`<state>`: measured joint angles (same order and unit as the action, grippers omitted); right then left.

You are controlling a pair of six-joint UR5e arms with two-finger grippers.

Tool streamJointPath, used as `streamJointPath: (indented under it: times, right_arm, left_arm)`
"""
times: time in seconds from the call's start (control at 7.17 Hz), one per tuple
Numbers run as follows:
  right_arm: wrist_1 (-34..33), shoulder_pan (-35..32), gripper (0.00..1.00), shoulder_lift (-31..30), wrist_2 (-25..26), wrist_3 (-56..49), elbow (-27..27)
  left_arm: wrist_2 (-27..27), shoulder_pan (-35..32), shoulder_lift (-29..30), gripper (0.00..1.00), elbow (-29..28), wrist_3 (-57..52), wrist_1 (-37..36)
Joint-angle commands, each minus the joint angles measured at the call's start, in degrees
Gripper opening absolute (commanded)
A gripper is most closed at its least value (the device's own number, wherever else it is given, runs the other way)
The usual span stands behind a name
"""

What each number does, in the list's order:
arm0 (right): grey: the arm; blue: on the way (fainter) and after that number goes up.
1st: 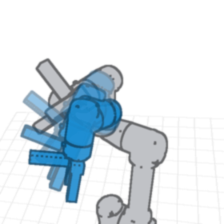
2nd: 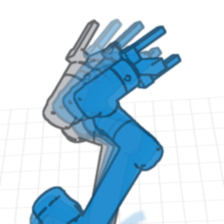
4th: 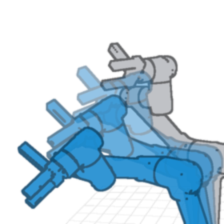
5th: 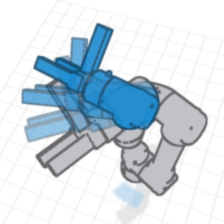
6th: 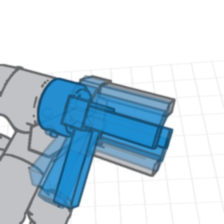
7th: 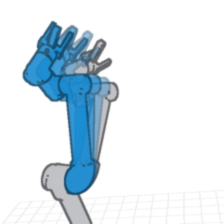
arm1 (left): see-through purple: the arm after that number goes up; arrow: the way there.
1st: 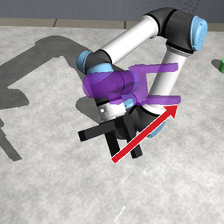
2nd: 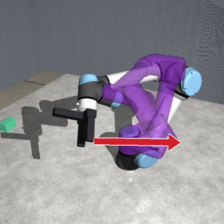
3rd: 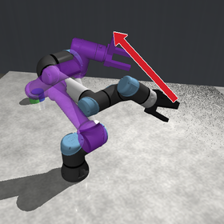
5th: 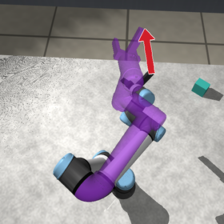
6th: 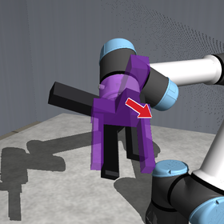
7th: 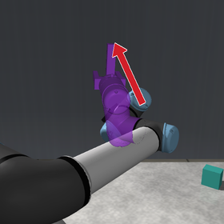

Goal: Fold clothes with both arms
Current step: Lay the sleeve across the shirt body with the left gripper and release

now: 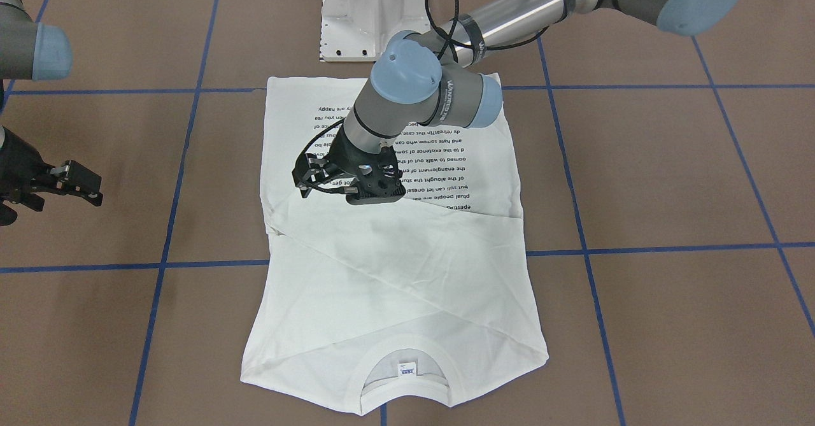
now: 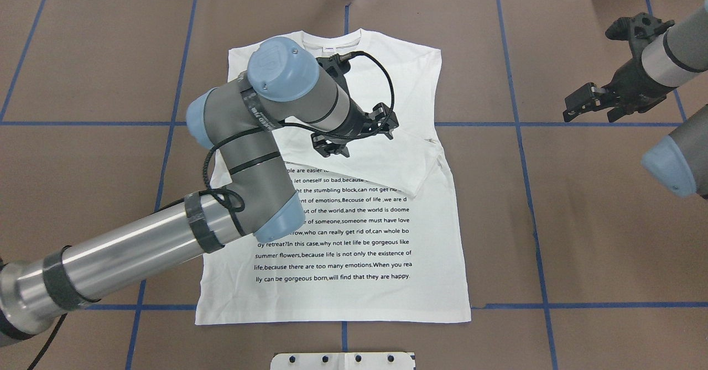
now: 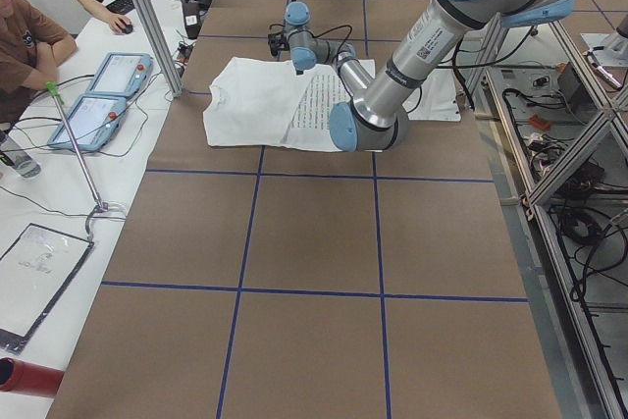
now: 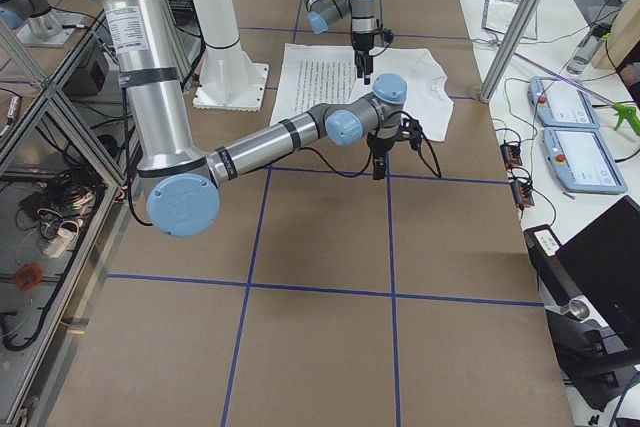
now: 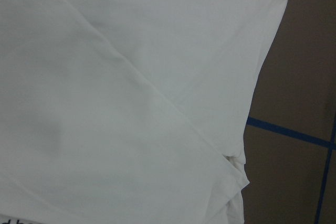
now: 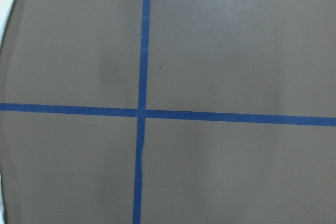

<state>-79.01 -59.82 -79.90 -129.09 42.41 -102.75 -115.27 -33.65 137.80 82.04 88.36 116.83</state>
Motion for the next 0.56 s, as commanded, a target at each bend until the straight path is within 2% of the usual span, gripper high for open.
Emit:
streamJointPath:
  times: [0.0, 0.14, 0.42]
  right_arm:
    - [3.34, 6.69, 1.00, -3.84, 4.08, 9.23, -6.29]
    - [3.34, 10.82, 1.00, -4.73, 6.20, 13.71, -9.11]
    - [3.43, 20.13, 1.00, -7.63, 12.43, 23.64, -15.79]
  left_arm:
    - [-0.05, -0.71, -11.45, 0.99, 18.86, -9.82, -13.49]
    - [0.30, -0.98, -15.15, 0.99, 24.42, -12.84, -18.26]
    - [1.79, -1.42, -24.03, 0.99, 32.10, -14.36, -18.92]
